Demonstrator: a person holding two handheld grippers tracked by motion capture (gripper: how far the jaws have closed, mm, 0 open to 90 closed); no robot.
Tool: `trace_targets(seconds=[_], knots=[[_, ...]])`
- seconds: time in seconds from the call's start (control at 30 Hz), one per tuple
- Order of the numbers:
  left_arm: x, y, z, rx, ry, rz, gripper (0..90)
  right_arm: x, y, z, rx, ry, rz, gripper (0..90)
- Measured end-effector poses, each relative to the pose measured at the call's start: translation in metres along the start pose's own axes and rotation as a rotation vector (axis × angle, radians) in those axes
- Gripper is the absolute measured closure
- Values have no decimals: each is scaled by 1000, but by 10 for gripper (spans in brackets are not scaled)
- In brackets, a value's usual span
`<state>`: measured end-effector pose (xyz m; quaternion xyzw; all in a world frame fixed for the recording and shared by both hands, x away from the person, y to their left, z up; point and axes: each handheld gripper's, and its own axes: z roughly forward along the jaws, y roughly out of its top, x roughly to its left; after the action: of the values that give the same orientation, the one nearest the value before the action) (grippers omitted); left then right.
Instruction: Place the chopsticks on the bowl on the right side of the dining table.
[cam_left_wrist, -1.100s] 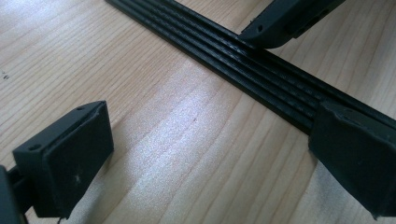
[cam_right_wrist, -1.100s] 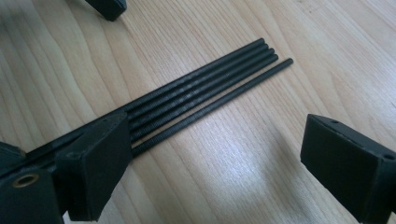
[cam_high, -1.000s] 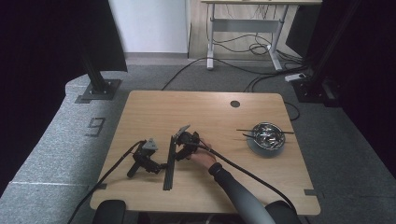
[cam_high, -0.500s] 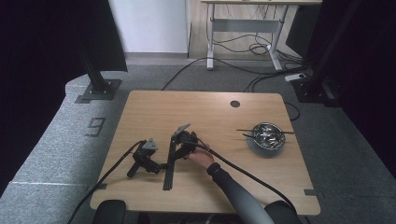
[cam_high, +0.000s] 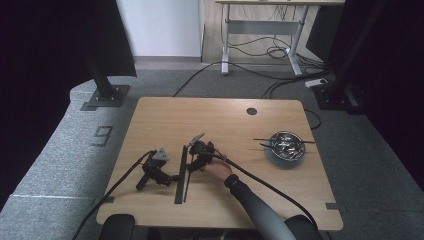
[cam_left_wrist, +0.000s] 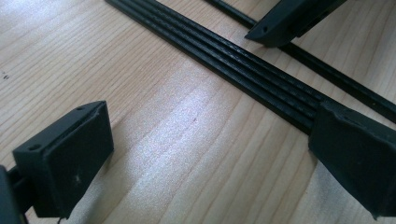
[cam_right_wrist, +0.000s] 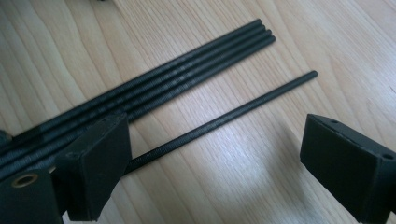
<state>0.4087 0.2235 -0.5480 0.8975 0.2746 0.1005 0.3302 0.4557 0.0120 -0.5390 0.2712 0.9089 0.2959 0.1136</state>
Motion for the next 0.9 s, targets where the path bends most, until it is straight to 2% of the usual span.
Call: trace_targets(seconds=[0.47, 0.6, 0.9], knots=[[0, 0, 0, -1, 0, -2, 0, -16, -23, -15, 5, 10, 40, 95], [0, 0, 0, -1, 0, -2, 0, -17, -29, -18, 4, 29, 52, 102], [0, 0, 0, 1, 0, 0, 0, -22, -39, -29, 10, 18, 75, 198]])
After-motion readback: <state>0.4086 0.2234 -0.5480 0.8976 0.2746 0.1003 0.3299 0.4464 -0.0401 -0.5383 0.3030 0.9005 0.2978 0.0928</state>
